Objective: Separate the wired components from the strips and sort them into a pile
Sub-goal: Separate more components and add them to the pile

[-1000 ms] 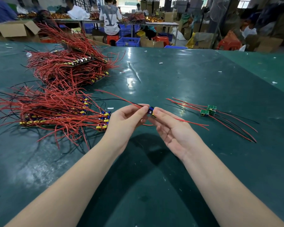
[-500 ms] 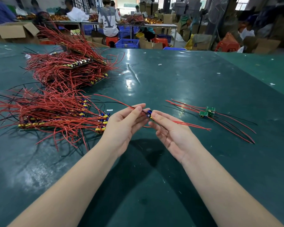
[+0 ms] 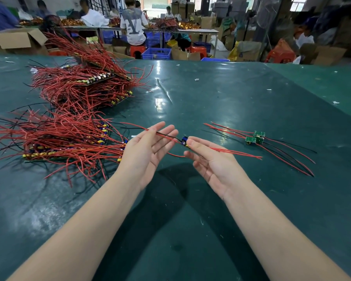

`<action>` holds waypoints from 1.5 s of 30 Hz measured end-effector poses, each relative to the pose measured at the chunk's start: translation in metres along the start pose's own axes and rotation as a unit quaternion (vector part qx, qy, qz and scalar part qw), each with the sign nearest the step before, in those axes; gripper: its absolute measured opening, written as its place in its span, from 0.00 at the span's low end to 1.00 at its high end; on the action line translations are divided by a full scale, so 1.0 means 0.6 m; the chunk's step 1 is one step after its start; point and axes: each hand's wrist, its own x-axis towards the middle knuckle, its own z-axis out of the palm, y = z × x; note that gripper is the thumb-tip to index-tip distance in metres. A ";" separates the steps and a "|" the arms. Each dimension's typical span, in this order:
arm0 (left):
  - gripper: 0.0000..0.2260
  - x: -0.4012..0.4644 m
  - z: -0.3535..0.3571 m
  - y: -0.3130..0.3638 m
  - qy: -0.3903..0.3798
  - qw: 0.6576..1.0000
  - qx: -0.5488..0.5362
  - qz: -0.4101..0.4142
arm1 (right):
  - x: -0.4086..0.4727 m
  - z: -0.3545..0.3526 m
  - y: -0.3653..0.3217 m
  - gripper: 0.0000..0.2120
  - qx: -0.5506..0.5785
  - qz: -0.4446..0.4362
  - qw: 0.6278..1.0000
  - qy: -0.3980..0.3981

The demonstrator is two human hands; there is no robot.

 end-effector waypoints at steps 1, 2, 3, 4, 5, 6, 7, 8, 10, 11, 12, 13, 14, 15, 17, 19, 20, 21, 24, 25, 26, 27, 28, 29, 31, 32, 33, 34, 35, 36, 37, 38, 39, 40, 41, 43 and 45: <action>0.10 0.001 -0.002 0.001 0.002 1.000 0.003 0.004 | 0.000 -0.001 0.000 0.07 0.001 0.000 1.000 0.002; 0.10 0.002 -0.004 0.002 0.000 1.000 0.009 0.007 | 0.001 -0.002 0.000 0.07 0.003 0.001 1.000 0.004; 0.11 0.002 -0.005 0.002 -0.002 1.000 0.015 0.009 | 0.001 -0.003 0.000 0.06 0.006 0.002 1.000 0.006; 0.11 0.003 -0.005 0.002 -0.004 1.000 0.017 0.008 | 0.002 -0.004 0.000 0.06 0.008 0.003 1.000 0.007; 0.10 0.003 -0.006 0.003 -0.003 1.000 0.014 0.006 | 0.002 -0.005 -0.001 0.06 0.010 0.003 1.000 0.009; 0.10 0.004 -0.005 0.004 0.000 1.000 0.007 0.004 | 0.002 -0.006 -0.001 0.06 0.013 0.003 1.000 0.010; 0.09 0.005 -0.005 0.006 0.007 1.000 -0.003 0.004 | 0.003 -0.007 -0.002 0.06 0.014 0.004 1.000 0.011; 0.09 0.007 -0.006 0.008 0.014 1.000 -0.012 0.006 | 0.003 -0.007 -0.002 0.06 0.014 0.004 1.000 0.012; 0.10 0.010 -0.009 0.010 0.015 1.000 -0.014 0.010 | 0.004 -0.008 -0.002 0.06 0.010 0.004 1.000 0.012; 0.11 0.010 -0.010 0.011 0.010 1.000 -0.011 0.008 | 0.005 -0.008 -0.003 0.06 0.010 0.004 1.000 0.013; 0.11 0.010 -0.010 0.011 0.006 1.000 -0.010 0.006 | 0.005 -0.008 -0.003 0.06 0.011 0.004 1.000 0.015; 0.12 0.010 -0.011 0.011 0.005 1.000 -0.012 0.003 | 0.006 -0.010 -0.004 0.05 0.015 0.004 1.000 0.018; 0.12 0.011 -0.010 0.012 0.006 1.000 -0.017 0.002 | 0.006 -0.011 -0.005 0.05 0.020 0.004 1.000 0.021; 0.12 0.012 -0.010 0.013 0.010 1.000 -0.024 0.002 | 0.007 -0.013 -0.006 0.05 0.025 0.004 0.999 0.024; 0.13 0.015 -0.011 0.017 0.014 0.999 -0.034 0.006 | 0.008 -0.017 -0.007 0.05 0.029 0.004 0.999 0.029; 0.13 0.018 -0.014 0.019 0.011 0.999 -0.031 0.007 | 0.009 -0.019 -0.008 0.05 0.034 0.004 0.999 0.028; 0.12 0.019 -0.015 0.019 0.009 0.999 -0.031 0.005 | 0.010 -0.020 -0.008 0.05 0.038 0.004 0.999 0.028; 0.12 0.019 -0.015 0.020 0.009 0.999 -0.034 0.004 | 0.011 -0.020 -0.008 0.05 0.044 0.005 0.999 0.029; 0.10 0.020 -0.018 0.020 0.019 0.999 -0.031 0.018 | 0.015 -0.024 -0.009 0.04 0.071 0.009 0.997 0.032; 0.10 0.020 -0.020 0.020 0.026 0.999 -0.024 0.024 | 0.016 -0.025 -0.009 0.03 0.077 0.009 0.997 0.029; 0.10 0.021 -0.022 0.018 0.032 0.999 -0.017 0.029 | 0.016 -0.025 -0.009 0.03 0.081 0.008 0.996 0.025; 0.09 0.021 -0.024 0.016 0.039 0.999 -0.012 0.031 | 0.017 -0.025 -0.009 0.02 0.083 0.007 0.996 0.021; 0.09 0.022 -0.025 0.015 0.046 0.998 -0.010 0.031 | 0.017 -0.025 -0.008 0.02 0.084 0.006 0.996 0.016; 0.09 0.022 -0.026 0.014 0.051 0.998 -0.011 0.029 | 0.017 -0.025 -0.008 0.02 0.084 0.005 0.996 0.013; 0.09 0.023 -0.027 0.013 0.055 0.998 -0.016 0.022 | 0.018 -0.025 -0.008 0.02 0.086 0.002 0.996 0.009; 0.09 0.023 -0.026 0.013 0.054 0.998 -0.022 0.017 | 0.019 -0.025 -0.008 0.02 0.087 0.001 0.996 0.010; 0.10 0.023 -0.026 0.013 0.052 0.998 -0.030 0.011 | 0.020 -0.026 -0.008 0.02 0.090 0.000 0.996 0.011; 0.10 0.023 -0.025 0.014 0.050 0.998 -0.040 0.006 | 0.021 -0.027 -0.008 0.02 0.094 -0.001 0.995 0.012; 0.12 0.023 -0.023 0.015 0.047 0.998 -0.051 0.004 | 0.022 -0.029 -0.009 0.02 0.100 -0.001 0.995 0.013; 0.14 0.023 -0.022 0.017 0.046 0.997 -0.061 0.004 | 0.022 -0.030 -0.009 0.02 0.107 -0.002 0.994 0.014; 0.15 0.023 -0.022 0.019 0.046 0.996 -0.070 0.005 | 0.024 -0.032 -0.011 0.03 0.116 -0.003 0.993 0.014; 0.16 0.024 -0.022 0.021 0.045 0.996 -0.079 0.004 | 0.025 -0.033 -0.012 0.04 0.123 -0.003 0.992 0.014; 0.16 0.024 -0.022 0.023 0.042 0.995 -0.088 -0.001 | 0.026 -0.034 -0.013 0.04 0.129 -0.002 0.992 0.014; 0.16 0.023 -0.022 0.023 0.036 0.994 -0.098 -0.008 | 0.026 -0.035 -0.014 0.04 0.133 0.000 0.991 0.013; 0.16 0.023 -0.022 0.023 0.030 0.994 -0.107 -0.016 | 0.027 -0.037 -0.016 0.04 0.136 0.002 0.991 0.012; 0.15 0.023 -0.023 0.021 0.019 0.994 -0.107 -0.027 | 0.028 -0.038 -0.018 0.03 0.139 0.004 0.990 0.015; 0.14 0.025 -0.025 0.020 0.015 0.997 -0.070 -0.028 | 0.030 -0.043 -0.023 0.01 0.153 -0.001 0.988 0.036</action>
